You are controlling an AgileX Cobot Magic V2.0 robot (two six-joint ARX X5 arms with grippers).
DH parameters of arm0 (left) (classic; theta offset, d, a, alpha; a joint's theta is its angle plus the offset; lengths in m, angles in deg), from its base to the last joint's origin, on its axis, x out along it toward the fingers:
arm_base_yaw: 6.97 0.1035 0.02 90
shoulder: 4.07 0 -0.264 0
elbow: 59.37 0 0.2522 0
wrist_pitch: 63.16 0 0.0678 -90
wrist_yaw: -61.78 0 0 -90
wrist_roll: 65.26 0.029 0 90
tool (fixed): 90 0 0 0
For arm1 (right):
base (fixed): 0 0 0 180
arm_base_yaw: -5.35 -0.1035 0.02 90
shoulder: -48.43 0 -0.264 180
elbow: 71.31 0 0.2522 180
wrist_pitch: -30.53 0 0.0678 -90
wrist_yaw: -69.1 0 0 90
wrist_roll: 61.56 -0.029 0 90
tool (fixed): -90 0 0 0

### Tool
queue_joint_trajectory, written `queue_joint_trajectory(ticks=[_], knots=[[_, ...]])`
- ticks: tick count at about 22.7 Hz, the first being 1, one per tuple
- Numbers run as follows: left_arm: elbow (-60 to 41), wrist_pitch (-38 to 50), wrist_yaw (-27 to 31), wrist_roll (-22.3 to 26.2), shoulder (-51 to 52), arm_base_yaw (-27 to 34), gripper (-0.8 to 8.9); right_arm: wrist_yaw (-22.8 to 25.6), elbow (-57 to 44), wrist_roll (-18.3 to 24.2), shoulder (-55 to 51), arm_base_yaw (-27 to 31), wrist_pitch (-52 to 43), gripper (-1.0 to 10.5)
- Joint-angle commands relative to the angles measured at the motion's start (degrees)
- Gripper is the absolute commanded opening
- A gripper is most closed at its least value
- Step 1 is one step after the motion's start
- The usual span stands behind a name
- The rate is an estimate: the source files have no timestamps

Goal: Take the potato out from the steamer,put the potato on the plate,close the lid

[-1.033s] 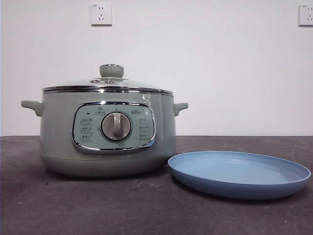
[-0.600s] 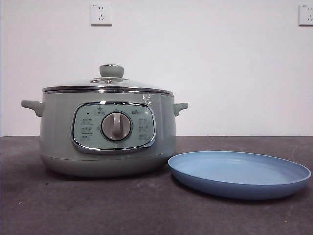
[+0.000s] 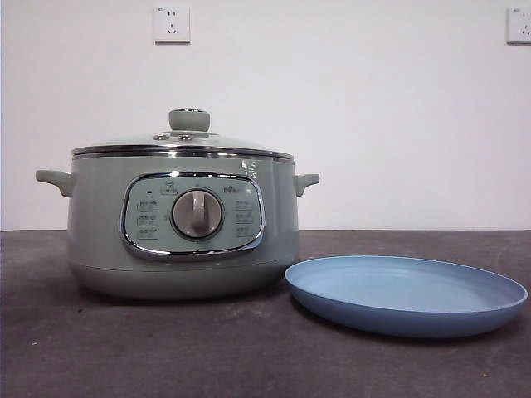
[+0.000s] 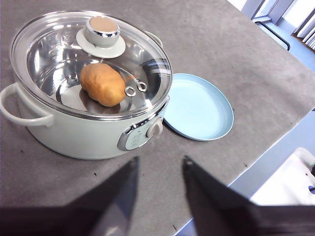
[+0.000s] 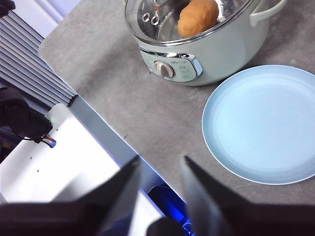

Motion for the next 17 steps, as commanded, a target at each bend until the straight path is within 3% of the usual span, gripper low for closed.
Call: queue_joint_trajectory(ticks=[1, 8, 17], knots=[[0.04, 0.39, -0.42, -0.33, 0.17, 0.0, 6.52, 0.13, 0.09, -1.33, 0.07, -0.09, -0.37, 6.1], [0.04, 3.93, -0.37, -0.52, 0.17, 0.0, 6.52, 0.11, 0.09, -1.33, 0.07, -0.09, -0.37, 6.0], [0.09, 14.08, -0.26, -5.38, -4.39, -1.88, 6.52, 0.13, 0.09, -1.33, 0.07, -0.09, -0.35, 6.0]])
